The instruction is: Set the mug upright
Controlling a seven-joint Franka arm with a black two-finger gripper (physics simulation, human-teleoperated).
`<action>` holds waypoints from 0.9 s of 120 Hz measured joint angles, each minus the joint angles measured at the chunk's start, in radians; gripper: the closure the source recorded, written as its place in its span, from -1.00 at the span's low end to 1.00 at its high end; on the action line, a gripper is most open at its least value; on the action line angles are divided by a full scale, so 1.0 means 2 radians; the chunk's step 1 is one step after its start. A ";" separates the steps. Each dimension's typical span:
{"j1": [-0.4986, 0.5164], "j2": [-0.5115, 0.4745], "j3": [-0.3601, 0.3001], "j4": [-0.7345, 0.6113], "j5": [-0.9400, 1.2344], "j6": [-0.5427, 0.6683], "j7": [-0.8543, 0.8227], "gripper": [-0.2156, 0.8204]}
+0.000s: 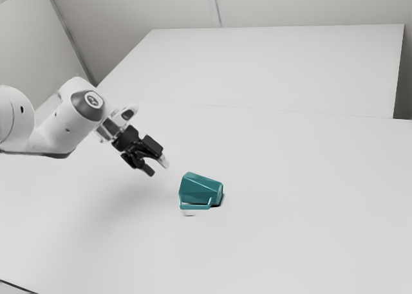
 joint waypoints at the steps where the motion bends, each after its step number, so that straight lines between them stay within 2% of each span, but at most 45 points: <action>1: 0.000 0.002 0.000 0.000 -0.002 0.001 0.003 -0.58; 18: 0.001 0.025 0.000 0.001 -0.041 0.008 0.047 -0.58; 44: 0.001 0.025 0.000 -0.019 -0.085 0.010 0.101 -0.58; 108: -0.009 0.029 -0.034 -0.032 -0.168 0.024 0.175 -0.58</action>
